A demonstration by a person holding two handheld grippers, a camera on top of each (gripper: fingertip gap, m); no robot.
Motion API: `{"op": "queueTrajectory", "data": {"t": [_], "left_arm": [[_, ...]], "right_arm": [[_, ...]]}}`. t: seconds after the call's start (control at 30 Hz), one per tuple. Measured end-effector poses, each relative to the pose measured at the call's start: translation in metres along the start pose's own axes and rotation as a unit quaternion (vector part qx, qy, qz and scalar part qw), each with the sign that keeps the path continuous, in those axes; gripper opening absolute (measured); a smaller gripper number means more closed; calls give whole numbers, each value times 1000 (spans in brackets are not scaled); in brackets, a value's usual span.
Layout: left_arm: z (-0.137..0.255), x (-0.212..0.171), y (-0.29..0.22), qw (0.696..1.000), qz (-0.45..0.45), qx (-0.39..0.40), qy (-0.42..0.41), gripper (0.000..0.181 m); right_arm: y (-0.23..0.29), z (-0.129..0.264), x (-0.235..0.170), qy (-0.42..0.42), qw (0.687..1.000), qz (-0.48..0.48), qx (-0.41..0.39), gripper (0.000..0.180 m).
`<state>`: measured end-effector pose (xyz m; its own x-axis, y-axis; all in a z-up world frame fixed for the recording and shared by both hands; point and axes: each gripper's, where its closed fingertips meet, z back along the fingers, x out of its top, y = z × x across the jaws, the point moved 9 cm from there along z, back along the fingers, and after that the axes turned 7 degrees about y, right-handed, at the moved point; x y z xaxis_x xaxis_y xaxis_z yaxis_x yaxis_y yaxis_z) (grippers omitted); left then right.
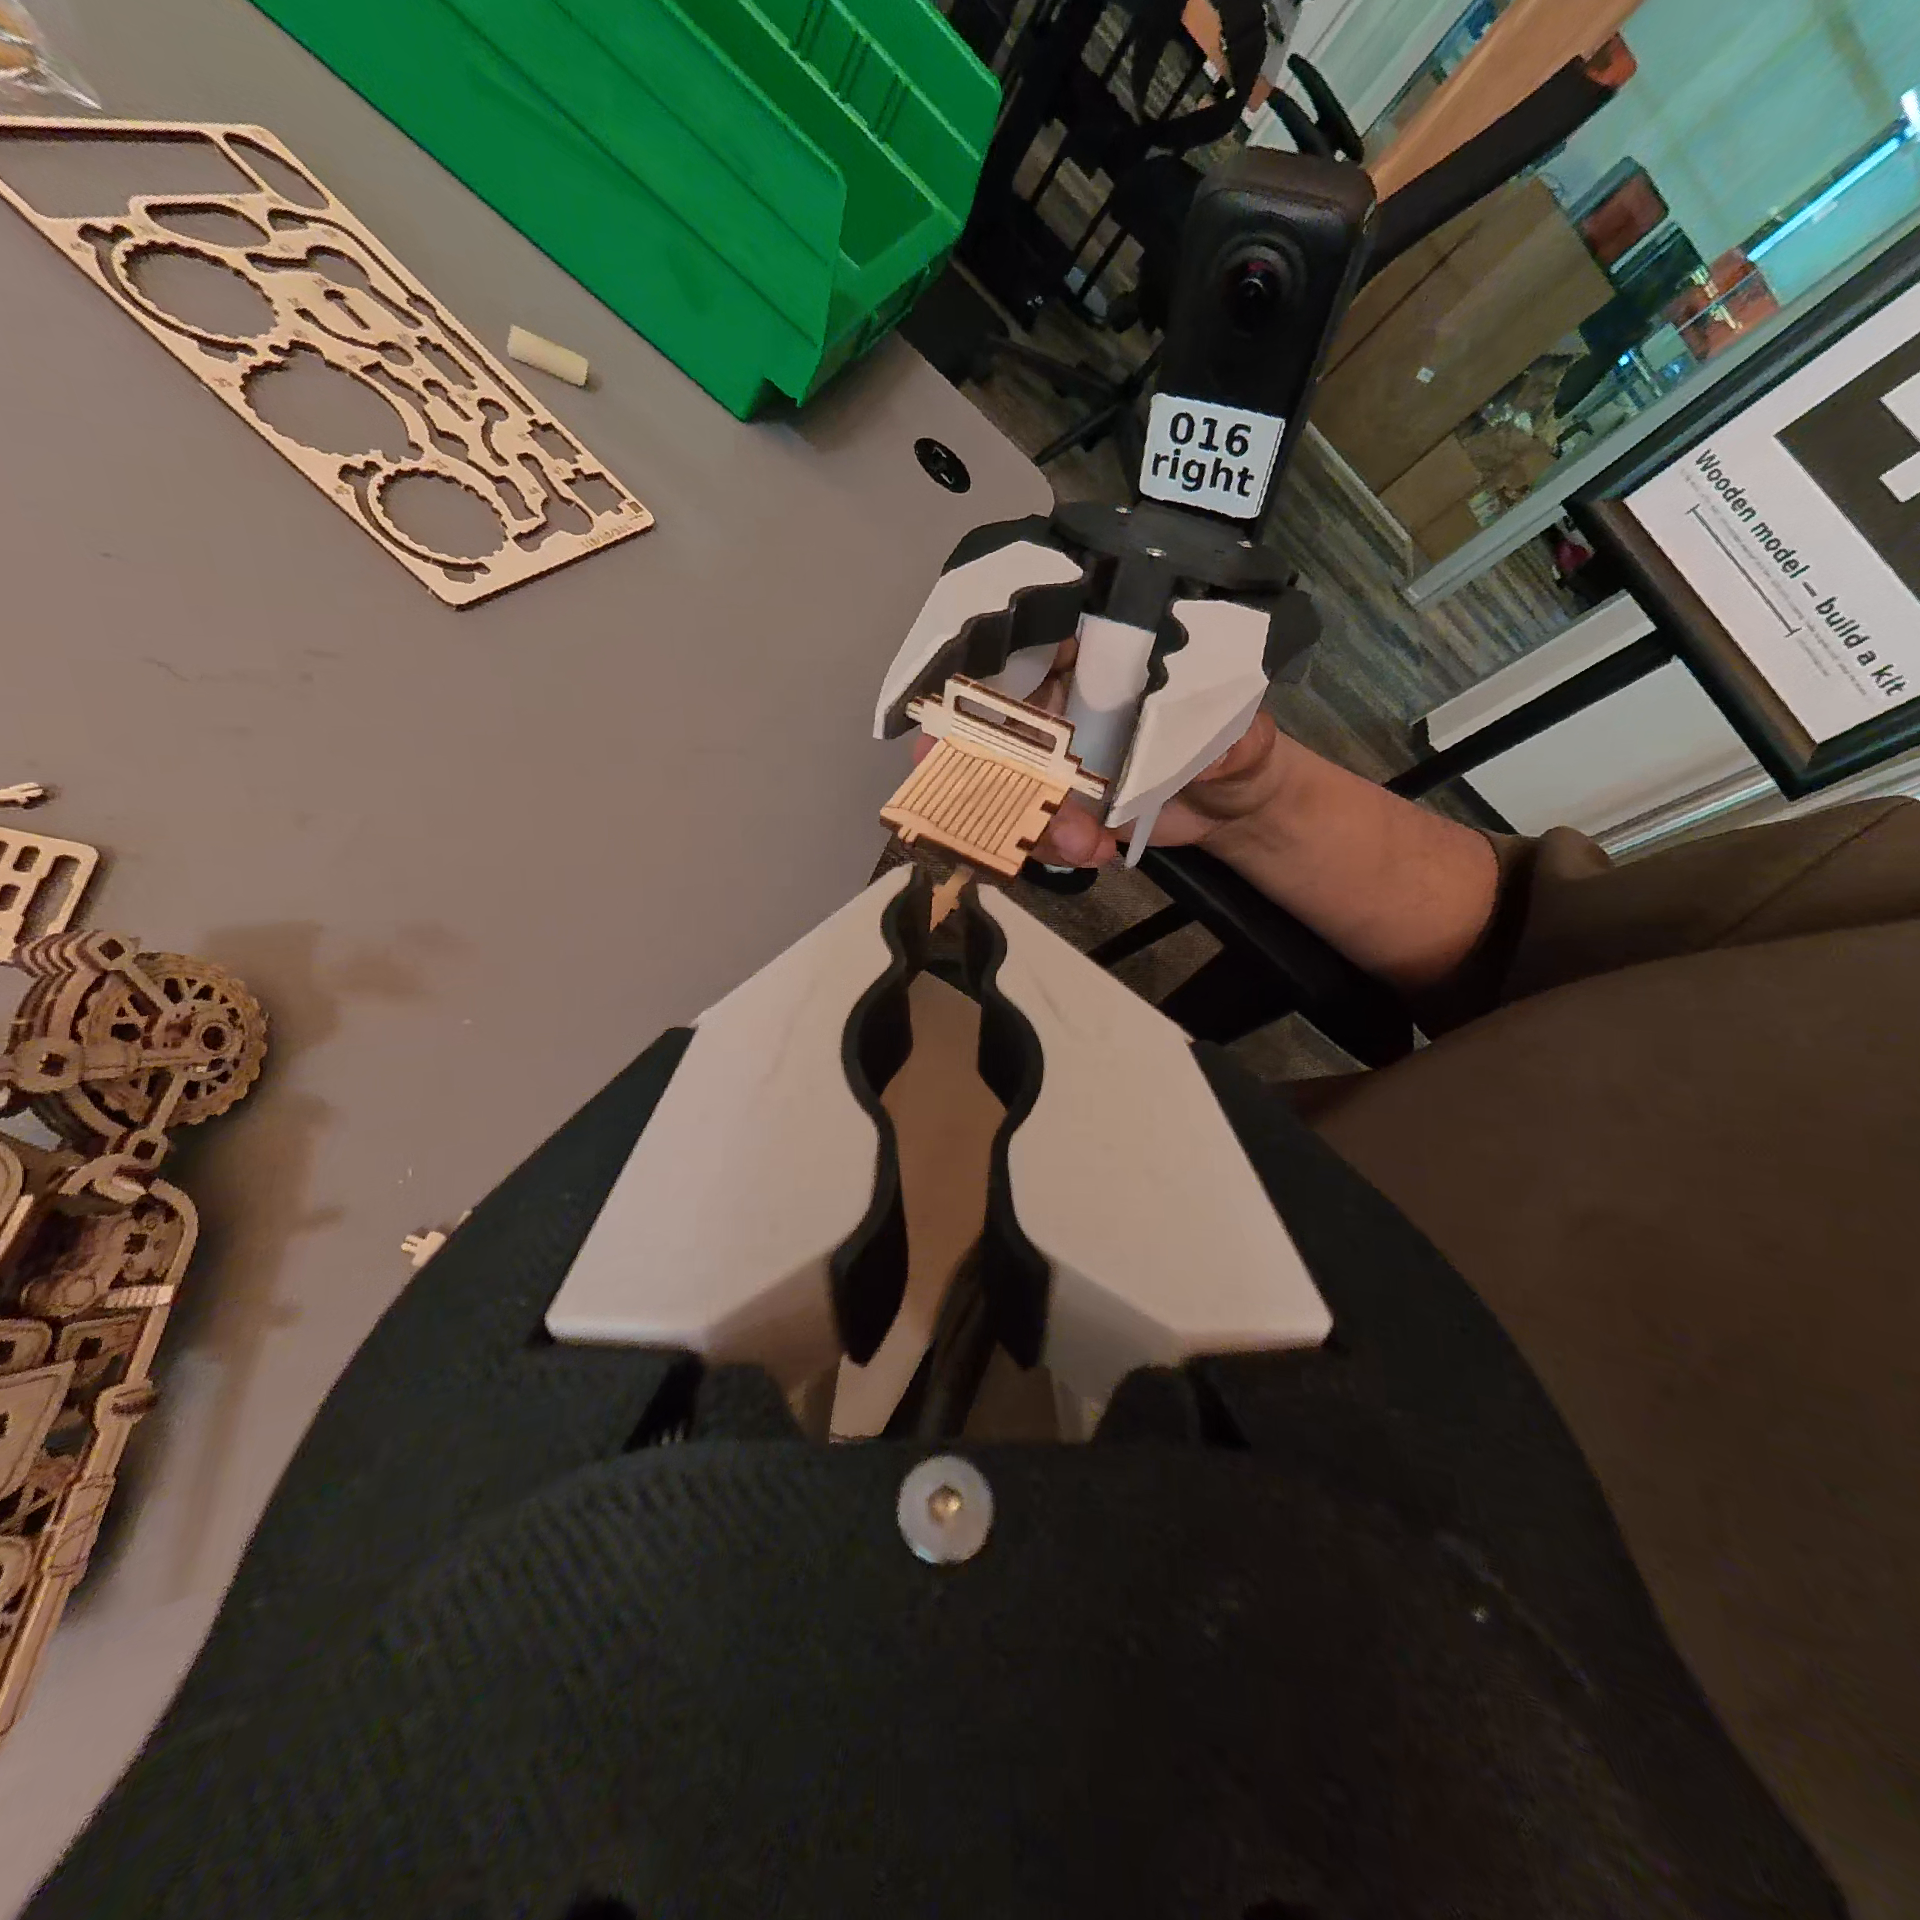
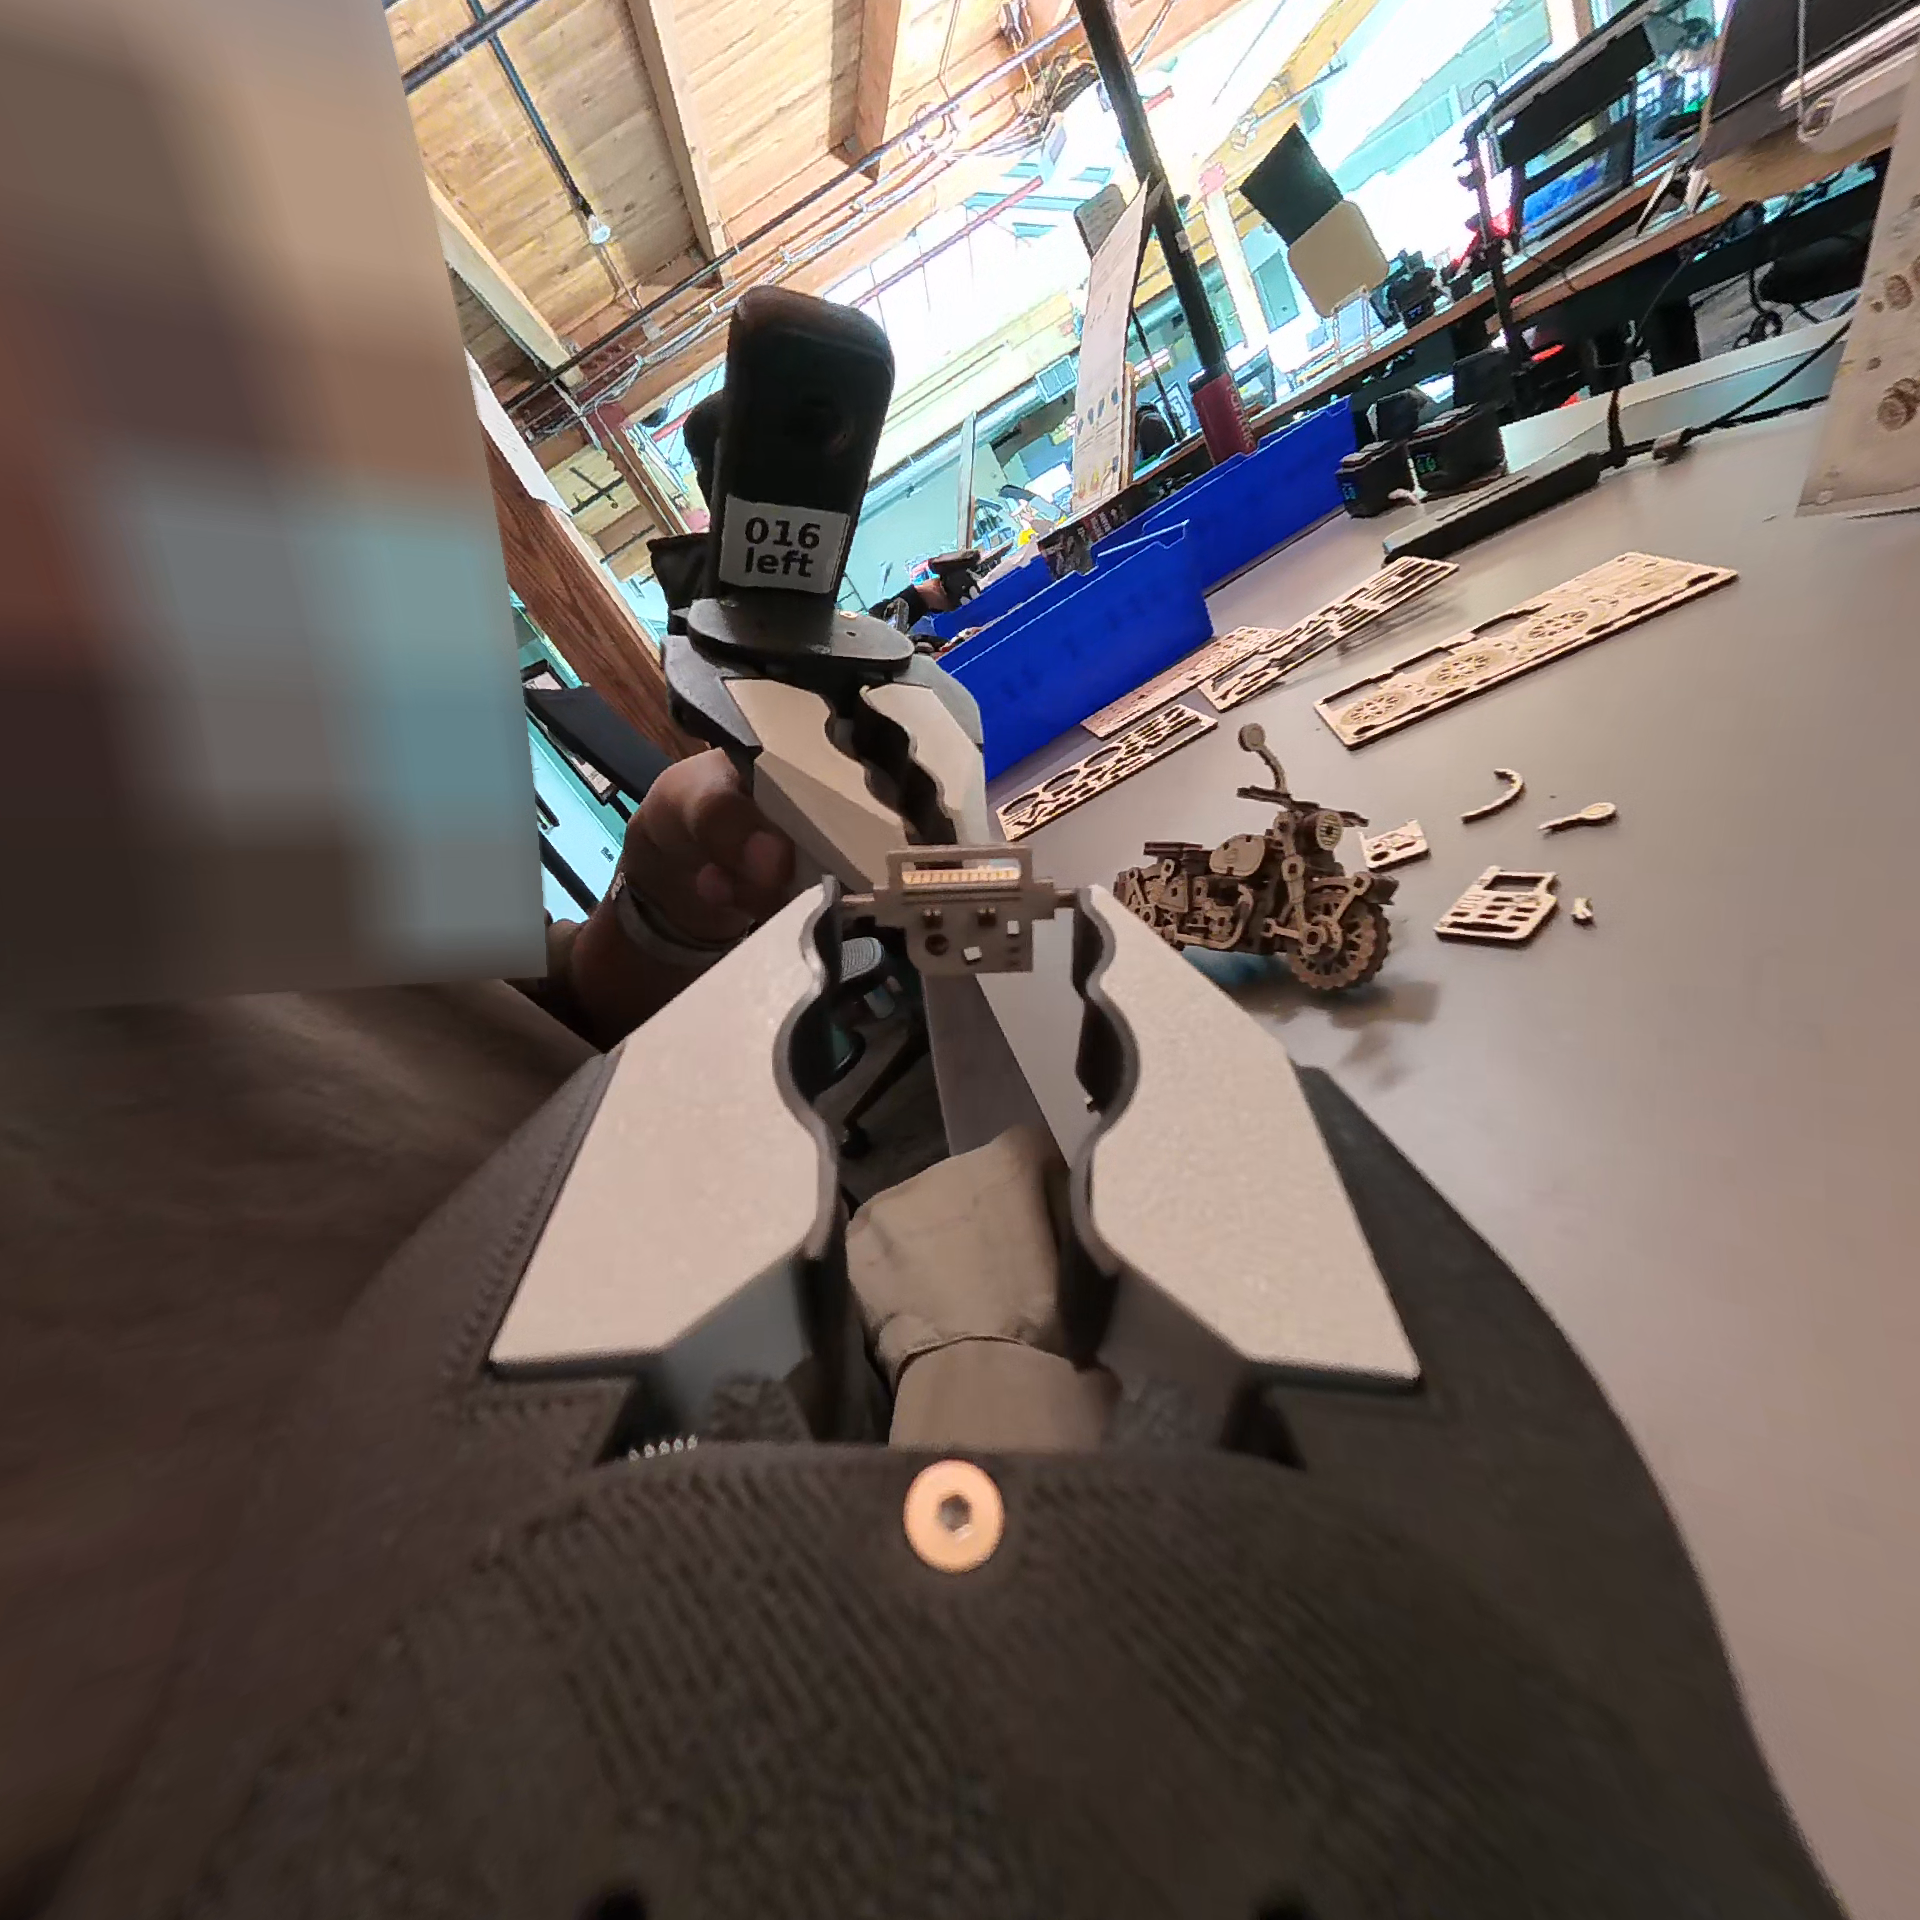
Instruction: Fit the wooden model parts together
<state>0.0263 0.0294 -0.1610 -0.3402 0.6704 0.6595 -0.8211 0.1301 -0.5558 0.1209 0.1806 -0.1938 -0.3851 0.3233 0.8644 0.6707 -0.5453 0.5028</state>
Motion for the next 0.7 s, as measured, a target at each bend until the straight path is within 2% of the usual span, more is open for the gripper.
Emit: {"op": "queueTrajectory", "data": {"t": [0.7], "left_arm": [[-2, -1, 6, 1000, 28, -14, 0, 3]], "right_arm": [[-1, -1, -1, 8, 1000, 13, -14, 44]]}}
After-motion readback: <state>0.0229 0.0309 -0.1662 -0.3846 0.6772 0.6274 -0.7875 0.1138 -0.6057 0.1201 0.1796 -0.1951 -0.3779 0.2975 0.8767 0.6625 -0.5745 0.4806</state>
